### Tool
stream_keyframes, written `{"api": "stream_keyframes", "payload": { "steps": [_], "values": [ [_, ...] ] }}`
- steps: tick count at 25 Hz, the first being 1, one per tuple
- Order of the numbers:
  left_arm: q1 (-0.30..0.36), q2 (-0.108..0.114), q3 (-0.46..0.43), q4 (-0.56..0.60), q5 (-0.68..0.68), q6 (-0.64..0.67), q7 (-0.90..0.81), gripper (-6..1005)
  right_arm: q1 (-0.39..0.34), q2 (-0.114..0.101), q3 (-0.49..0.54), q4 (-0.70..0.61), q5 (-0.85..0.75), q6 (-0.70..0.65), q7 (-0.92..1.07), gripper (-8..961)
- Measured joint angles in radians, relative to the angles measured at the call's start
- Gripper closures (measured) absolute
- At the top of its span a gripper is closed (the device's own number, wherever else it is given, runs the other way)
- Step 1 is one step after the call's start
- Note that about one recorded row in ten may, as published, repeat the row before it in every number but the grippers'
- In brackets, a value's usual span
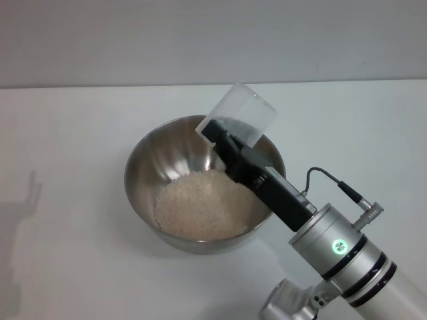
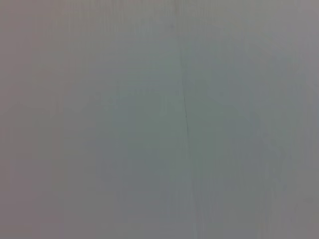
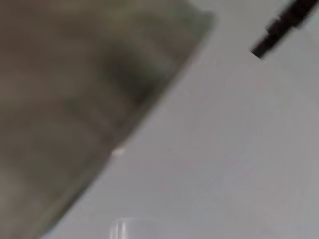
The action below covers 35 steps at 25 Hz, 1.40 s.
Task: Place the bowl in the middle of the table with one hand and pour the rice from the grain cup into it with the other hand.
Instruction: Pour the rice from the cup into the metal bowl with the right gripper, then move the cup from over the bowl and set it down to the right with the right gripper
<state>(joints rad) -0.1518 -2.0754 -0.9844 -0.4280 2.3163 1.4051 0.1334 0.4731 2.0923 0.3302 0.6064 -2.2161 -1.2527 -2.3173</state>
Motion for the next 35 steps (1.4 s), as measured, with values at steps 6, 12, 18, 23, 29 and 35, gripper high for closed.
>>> {"api": "stream_keyframes", "payload": {
  "steps": [6,12,18,23,29,35],
  "values": [
    [-0.004,0.0,0.0,0.0,0.0,0.0,0.0,199,-0.008,0.0,0.027,0.049,0.061,-0.024,0.343,948],
    [-0.006,0.001,0.0,0.0,0.0,0.0,0.0,198,-0.01,0.0,0.098,0.064,0.123,-0.069,0.786,948],
    [-0.006,0.002,-0.003,0.004,0.0,0.0,0.0,198,-0.014,-0.01,0.124,0.051,0.153,-0.104,1.317,948],
    [-0.006,0.002,-0.007,0.006,0.0,0.0,0.0,199,-0.023,-0.012,0.133,-0.048,0.15,-0.213,1.805,948],
    [-0.011,0.001,-0.008,0.009,0.0,-0.003,0.0,199,-0.032,-0.007,0.145,-0.233,0.18,-0.303,2.252,949],
    [-0.021,0.001,-0.005,0.012,0.0,-0.01,0.0,199,-0.049,-0.007,0.145,-0.34,0.283,-0.247,2.284,948]
  ]
}}
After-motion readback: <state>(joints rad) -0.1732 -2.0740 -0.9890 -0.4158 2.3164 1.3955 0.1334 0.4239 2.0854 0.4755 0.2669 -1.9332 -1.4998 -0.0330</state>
